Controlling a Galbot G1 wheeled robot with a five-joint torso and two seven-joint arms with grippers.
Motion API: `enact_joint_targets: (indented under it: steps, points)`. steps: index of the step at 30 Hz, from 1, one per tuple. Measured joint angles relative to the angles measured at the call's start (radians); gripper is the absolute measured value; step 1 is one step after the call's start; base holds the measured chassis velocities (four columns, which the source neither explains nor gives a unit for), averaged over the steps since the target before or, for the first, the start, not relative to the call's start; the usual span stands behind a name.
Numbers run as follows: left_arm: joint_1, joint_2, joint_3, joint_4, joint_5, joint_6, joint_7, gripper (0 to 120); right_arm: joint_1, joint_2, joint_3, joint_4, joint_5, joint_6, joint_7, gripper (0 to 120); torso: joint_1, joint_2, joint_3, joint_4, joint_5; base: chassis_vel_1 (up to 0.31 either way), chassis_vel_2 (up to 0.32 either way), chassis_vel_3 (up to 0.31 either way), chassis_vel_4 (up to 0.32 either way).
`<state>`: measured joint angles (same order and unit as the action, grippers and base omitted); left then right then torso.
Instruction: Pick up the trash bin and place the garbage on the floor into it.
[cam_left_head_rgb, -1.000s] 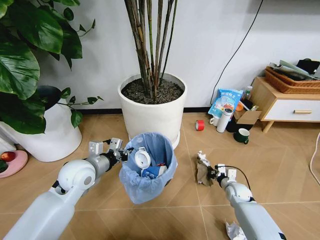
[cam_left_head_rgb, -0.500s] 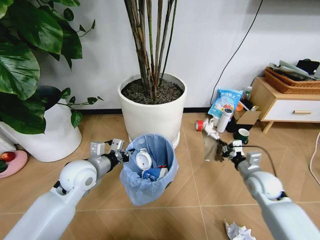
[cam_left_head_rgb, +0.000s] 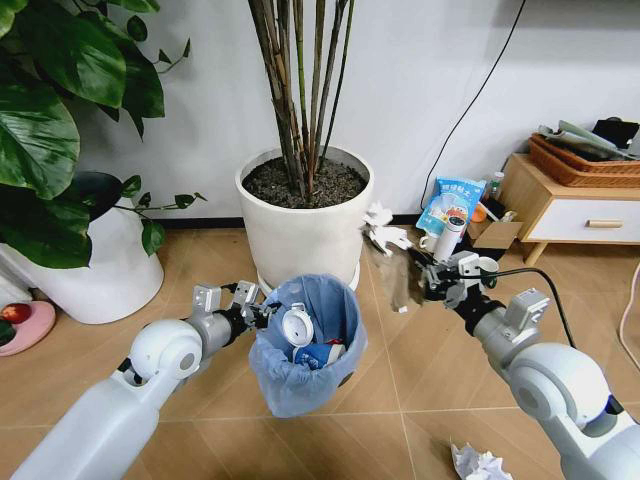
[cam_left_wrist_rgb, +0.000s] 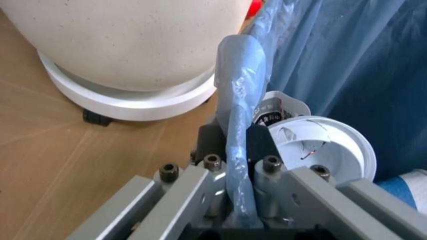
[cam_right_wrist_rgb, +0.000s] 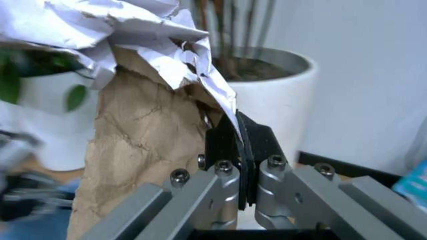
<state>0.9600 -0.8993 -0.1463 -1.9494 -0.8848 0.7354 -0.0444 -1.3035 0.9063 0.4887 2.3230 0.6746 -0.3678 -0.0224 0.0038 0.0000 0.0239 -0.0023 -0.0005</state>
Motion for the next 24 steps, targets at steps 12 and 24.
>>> enact_joint_targets:
  steps: [12, 24]
  points:
    - [-0.042, -0.027, 0.053, 0.011, -0.016, 0.0, -0.025, 0, 0.037, -0.044, -0.128, 0.013, 0.021, -0.006, -0.063, 0, 0.0, 0.0, 0.0, 0.0, -0.0001, 0.0, 0.0, 0.0, 0.0]
    - [-0.043, -0.039, 0.045, 0.006, -0.019, 0.0, -0.042, 0, 0.091, -0.058, -0.207, -0.053, -0.042, 0.045, -0.127, 37, 0.0, 0.0, 0.0, 0.0, -0.0003, 0.0, 0.0, 0.0, 0.0]
